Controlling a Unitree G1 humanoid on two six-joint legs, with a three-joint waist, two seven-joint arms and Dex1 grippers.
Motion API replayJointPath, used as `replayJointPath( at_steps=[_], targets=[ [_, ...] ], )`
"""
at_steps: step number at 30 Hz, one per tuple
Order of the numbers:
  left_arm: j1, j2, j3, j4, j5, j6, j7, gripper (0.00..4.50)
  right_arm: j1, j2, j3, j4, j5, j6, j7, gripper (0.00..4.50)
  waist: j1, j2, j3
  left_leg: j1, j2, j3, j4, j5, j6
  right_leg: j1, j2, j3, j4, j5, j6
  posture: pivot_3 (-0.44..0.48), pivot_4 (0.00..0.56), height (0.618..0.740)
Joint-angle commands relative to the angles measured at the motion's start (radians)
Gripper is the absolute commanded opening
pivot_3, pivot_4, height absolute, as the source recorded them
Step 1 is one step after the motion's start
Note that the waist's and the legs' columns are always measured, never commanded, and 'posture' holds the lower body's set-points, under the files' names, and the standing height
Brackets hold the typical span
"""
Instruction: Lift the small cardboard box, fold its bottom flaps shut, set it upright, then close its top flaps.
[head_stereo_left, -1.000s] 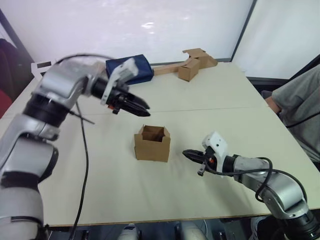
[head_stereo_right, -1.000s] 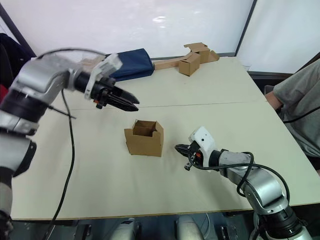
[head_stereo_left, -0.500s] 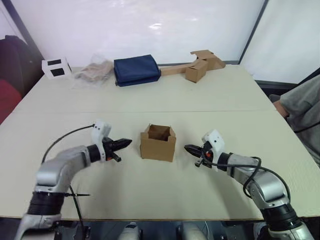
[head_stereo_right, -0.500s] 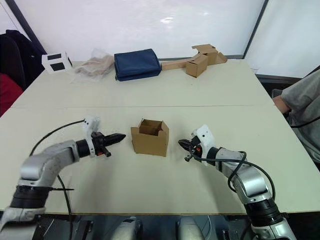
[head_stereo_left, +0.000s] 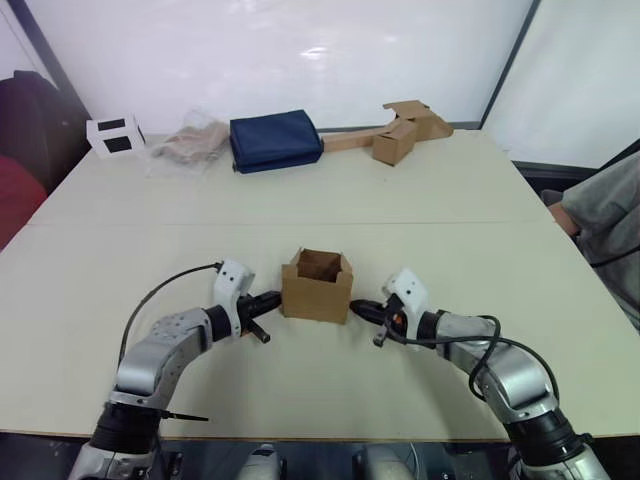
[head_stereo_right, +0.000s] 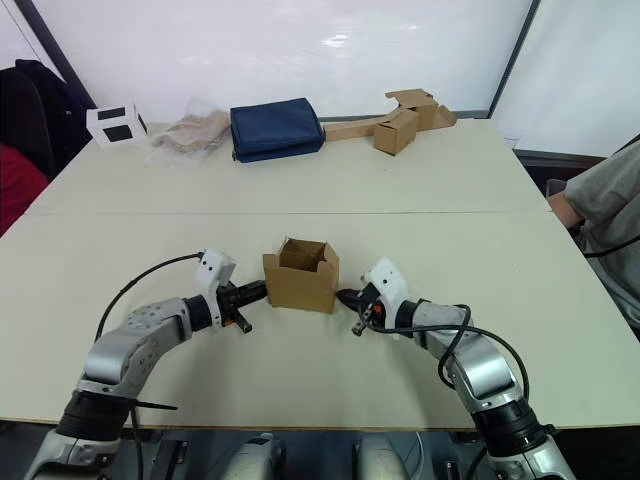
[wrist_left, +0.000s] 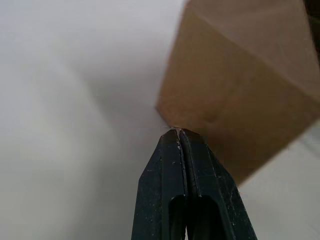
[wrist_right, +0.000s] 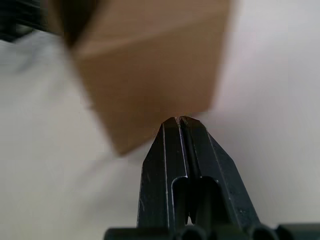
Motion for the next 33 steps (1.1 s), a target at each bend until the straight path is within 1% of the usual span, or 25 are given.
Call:
replayJointPath(
  at_steps=[1,4,7,11,16,21,25,28,29,31,33],
  targets=[
    [0.020,0.000,-0.032,-0.064,-0.015,0.016,-0.037,0.02,0.023,-0.015,0.011,-0.070,0.008,0.008,0.027,0.00,0.000,0.000,0.000,0.000,0.000,0.000,0.000,0.000,0.000,0.000,0.000,0.000,0.000,0.000,0.000,0.000,0.150,0.740],
    [0.051,0.022,-0.046,-0.096,0.001,0.011,-0.059,0.02,0.060,-0.035,-0.009,-0.085,0.000,0.004,0.025,0.00,0.000,0.000,0.000,0.000,0.000,0.000,0.000,0.000,0.000,0.000,0.000,0.000,0.000,0.000,0.000,0.000,0.150,0.740],
    [0.078,0.045,-0.051,-0.119,-0.012,0.031,-0.087,0.02,0.092,-0.059,-0.034,-0.085,-0.012,-0.009,0.025,0.00,0.000,0.000,0.000,0.001,0.000,0.000,-0.001,0.000,0.000,0.001,0.000,0.000,-0.001,0.000,0.000,0.000,0.150,0.740],
    [0.081,0.049,-0.053,-0.140,-0.019,0.047,-0.098,0.02,0.090,-0.067,-0.039,-0.069,-0.034,-0.031,0.012,0.00,0.002,0.000,0.000,0.003,0.000,0.000,-0.001,0.000,0.000,0.004,0.000,0.000,-0.001,0.000,0.000,0.000,0.150,0.740],
    [0.080,0.047,-0.044,-0.140,-0.016,0.054,-0.096,0.02,0.097,-0.080,-0.040,-0.085,-0.037,-0.023,0.029,0.00,0.001,0.000,0.000,0.004,0.000,0.000,-0.001,0.000,0.000,0.004,0.000,0.000,-0.002,0.000,0.000,0.000,0.150,0.740],
    [0.079,0.076,0.005,-0.120,-0.014,0.053,-0.093,0.02,0.105,-0.137,-0.074,-0.116,-0.014,0.002,0.066,0.00,0.002,0.000,0.000,0.004,0.000,0.000,-0.001,0.000,0.000,0.004,0.000,0.000,-0.002,0.000,0.000,0.000,0.150,0.740],
    [0.076,0.143,0.082,-0.095,-0.057,0.063,-0.146,0.02,0.113,-0.191,-0.160,-0.149,0.073,0.061,0.119,0.00,0.000,0.000,0.000,0.004,0.000,0.000,-0.002,0.000,0.000,0.004,0.000,0.000,-0.002,0.000,0.000,0.000,0.150,0.740],
    [0.030,0.170,0.136,-0.069,-0.117,0.097,-0.186,0.02,0.085,-0.197,-0.228,-0.142,0.139,0.095,0.134,0.00,0.001,0.000,0.000,0.004,0.000,0.000,-0.002,0.000,0.000,0.005,0.001,0.000,-0.002,0.000,0.000,0.000,0.150,0.740],
    [0.002,0.180,0.145,-0.075,-0.139,0.110,-0.202,0.02,0.052,-0.189,-0.254,-0.123,0.162,0.102,0.132,0.00,0.001,0.000,0.000,0.004,0.000,0.000,-0.002,0.000,0.000,0.005,0.001,0.000,-0.002,0.000,0.000,0.000,0.150,0.740],
    [-0.049,0.189,0.142,-0.092,-0.154,0.118,-0.214,0.02,-0.010,-0.177,-0.277,-0.089,0.188,0.107,0.133,0.00,0.001,0.000,0.000,0.004,0.000,0.000,-0.002,0.000,0.000,0.005,0.001,0.000,-0.002,0.000,0.000,0.000,0.150,0.740],
    [-0.089,0.189,0.130,-0.109,-0.169,0.131,-0.223,0.02,-0.057,-0.170,-0.272,-0.064,0.195,0.105,0.141,0.00,0.001,0.000,0.000,0.004,0.000,0.000,-0.002,0.000,0.000,0.005,0.000,-0.001,-0.003,0.000,0.000,0.000,0.150,0.740]
  ],
)
